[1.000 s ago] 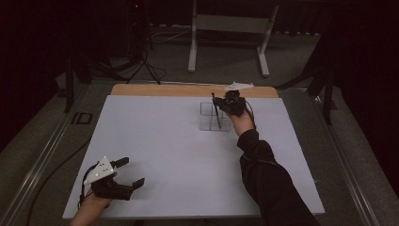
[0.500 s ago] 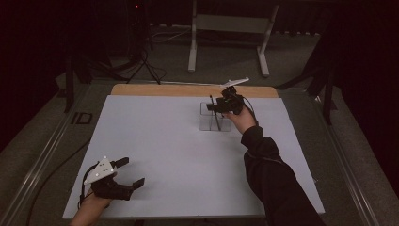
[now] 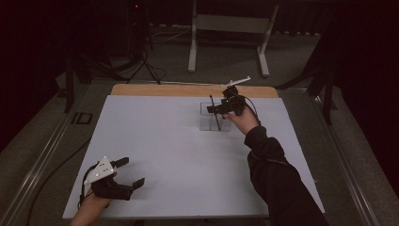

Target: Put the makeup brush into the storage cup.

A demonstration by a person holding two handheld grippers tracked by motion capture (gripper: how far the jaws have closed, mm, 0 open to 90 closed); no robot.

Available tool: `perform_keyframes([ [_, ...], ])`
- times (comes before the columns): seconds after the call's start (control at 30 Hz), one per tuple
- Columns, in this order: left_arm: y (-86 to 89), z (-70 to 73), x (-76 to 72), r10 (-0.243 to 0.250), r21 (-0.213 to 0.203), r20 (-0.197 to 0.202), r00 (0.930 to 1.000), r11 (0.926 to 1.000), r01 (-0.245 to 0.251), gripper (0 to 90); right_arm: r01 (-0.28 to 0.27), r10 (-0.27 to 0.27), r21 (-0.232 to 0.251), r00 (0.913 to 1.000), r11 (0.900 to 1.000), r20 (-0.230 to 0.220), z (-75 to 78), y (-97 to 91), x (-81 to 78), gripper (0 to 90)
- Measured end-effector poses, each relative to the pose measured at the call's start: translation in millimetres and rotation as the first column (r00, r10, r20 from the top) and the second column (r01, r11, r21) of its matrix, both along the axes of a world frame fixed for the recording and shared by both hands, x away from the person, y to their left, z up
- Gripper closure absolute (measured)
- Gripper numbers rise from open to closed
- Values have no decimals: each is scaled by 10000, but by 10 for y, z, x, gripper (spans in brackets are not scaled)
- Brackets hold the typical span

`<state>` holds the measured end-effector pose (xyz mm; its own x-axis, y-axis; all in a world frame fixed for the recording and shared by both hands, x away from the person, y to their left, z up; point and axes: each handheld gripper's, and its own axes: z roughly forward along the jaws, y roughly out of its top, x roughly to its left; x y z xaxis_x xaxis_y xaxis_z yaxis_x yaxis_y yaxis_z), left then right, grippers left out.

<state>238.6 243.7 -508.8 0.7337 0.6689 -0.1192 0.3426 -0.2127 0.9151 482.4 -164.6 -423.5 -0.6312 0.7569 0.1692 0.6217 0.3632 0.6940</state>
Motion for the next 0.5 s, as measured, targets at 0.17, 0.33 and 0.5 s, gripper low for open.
perform_keyframes([
  [0.17, 0, 0, 1, 1, -9, -11, 10000, 10000, -1, 14, 224, -223, -191, 9997, 9996, 65, 29, 4, -88, 131],
  [0.33, -1, 0, 1, 19, 2, -8, 10000, 10000, -19, 14, 288, -288, -278, 9996, 9992, 9, 73, -21, -173, 112],
  [0.5, 1, 0, 1, 24, 8, -24, 10000, 10000, -24, 14, 161, -161, 20, 9999, 9999, -17, 129, -89, -273, 98],
])
